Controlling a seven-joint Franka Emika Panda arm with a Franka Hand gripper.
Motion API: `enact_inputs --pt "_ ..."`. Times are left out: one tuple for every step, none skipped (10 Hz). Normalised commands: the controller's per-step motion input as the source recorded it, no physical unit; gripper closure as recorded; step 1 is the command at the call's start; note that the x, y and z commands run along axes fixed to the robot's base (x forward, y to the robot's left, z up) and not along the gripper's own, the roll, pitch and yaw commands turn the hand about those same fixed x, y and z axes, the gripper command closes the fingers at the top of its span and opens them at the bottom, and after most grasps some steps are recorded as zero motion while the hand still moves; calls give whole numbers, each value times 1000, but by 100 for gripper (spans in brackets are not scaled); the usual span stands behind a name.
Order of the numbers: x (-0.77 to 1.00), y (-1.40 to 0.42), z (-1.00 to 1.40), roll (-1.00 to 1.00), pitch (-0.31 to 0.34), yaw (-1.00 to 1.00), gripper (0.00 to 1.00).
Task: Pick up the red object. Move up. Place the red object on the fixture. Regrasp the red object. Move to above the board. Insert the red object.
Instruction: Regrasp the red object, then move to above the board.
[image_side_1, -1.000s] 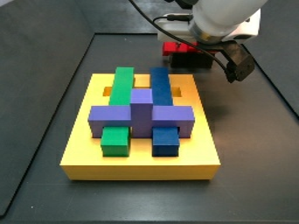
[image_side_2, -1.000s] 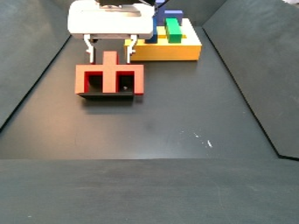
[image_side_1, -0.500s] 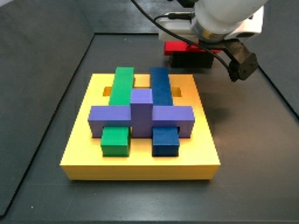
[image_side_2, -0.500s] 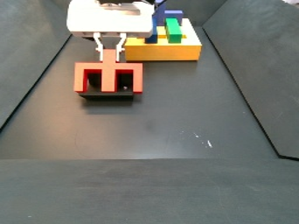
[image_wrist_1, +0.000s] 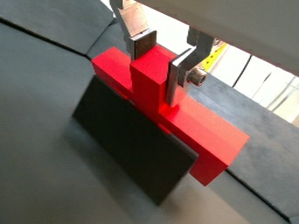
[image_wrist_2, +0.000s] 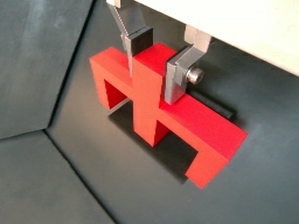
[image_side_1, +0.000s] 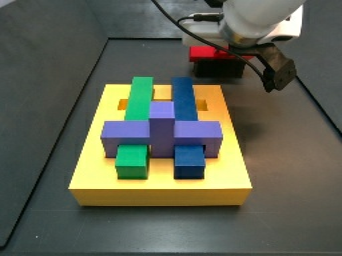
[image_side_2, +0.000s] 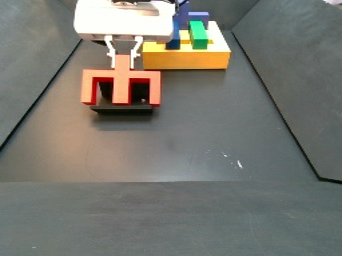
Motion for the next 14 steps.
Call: enact_inputs --pt "0 0 0 0 0 0 100" --pt "0 0 0 0 0 0 100" --pt "0 0 0 0 0 0 100" --pt "0 0 0 0 0 0 100" --pt "0 0 0 0 0 0 100" --pt "0 0 0 0 0 0 100" --pt "0 0 1400 0 0 0 100" --pt "-44 -25 1400 -32 37 -51 100" --pt "-70 -16 1400 -83 44 -50 100" --pt "-60 -4 1400 -53 47 -17 100" --pt "-51 -18 1400 -35 61 -8 100" --pt "-55 -33 1400 -13 69 1 100" --pt "-32 -15 971 -8 69 13 100" --pt "14 -12 419 14 78 26 100"
